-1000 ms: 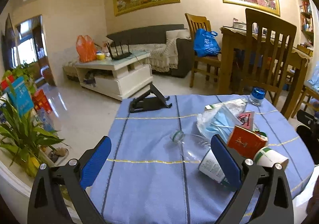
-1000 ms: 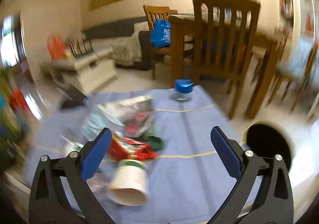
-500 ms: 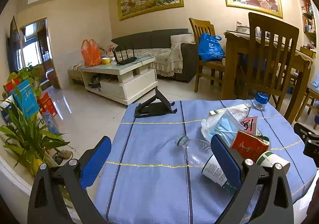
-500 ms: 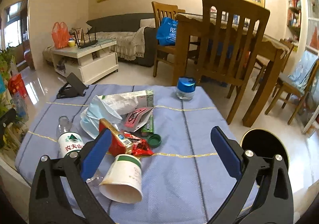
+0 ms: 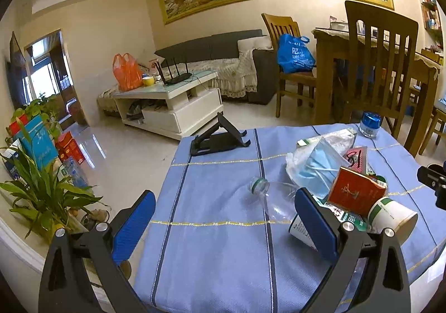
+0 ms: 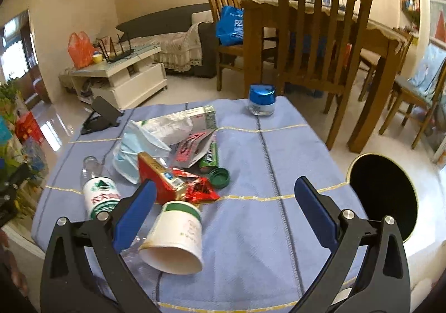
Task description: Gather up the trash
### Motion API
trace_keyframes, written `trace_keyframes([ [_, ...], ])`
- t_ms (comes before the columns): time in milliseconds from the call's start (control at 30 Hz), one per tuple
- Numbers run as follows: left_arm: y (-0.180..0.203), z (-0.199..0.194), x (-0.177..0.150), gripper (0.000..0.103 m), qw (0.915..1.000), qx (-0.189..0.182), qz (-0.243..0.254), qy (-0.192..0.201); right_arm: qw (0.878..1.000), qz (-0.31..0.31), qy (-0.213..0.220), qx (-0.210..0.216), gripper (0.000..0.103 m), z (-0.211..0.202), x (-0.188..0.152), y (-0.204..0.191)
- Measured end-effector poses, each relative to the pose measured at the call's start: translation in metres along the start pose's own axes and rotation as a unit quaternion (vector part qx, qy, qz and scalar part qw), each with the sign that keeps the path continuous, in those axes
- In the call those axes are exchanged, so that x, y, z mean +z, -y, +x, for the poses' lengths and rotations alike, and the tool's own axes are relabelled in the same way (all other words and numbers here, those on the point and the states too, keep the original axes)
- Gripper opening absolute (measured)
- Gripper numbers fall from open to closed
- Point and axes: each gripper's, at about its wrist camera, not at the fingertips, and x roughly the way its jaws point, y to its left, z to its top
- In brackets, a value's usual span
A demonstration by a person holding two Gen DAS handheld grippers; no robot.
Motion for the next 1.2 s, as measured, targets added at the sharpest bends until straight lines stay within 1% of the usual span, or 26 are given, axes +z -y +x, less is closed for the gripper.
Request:
trace_keyframes([
  [200, -0.007, 0.005, 0.000, 0.097, 0.9998, -0.008, -0.009, -0.014, 1.000, -0.015, -0.001, 0.000, 0.098, -0.005, 0.001, -0.003],
  [300, -0.010, 0.004, 0.000, 0.097, 0.9999, -0.004, -0.010, -0.013, 1.000, -0.020, 0.005, 0.012, 0.098, -0.011, 0.002, -0.006],
  [400, -0.005, 0.003, 0.000, 0.097, 0.9999, -0.001, -0.009, -0.010, 0.999, -0.033, 0.011, 0.010, 0.098, -0.014, 0.002, -0.010],
  [467, -0.006, 0.003, -0.001, 0.097, 0.9999, 0.001, -0.006, -0.009, 0.999, -0.033, 0.013, 0.005, 0.098, -0.016, 0.002, -0.011],
  [867, -0.003, 0.004, 0.001, 0.097, 0.9999, 0.001, -0.006, -0.010, 0.999, -0.030, 0.017, 0.007, 0.098, -0.020, 0.001, -0.006],
  [1200, -0.004, 0.004, 0.001, 0.097, 0.9999, 0.000, -0.006, -0.012, 0.999, -0.029, 0.017, 0.016, 0.098, -0.021, 0.001, -0.005],
])
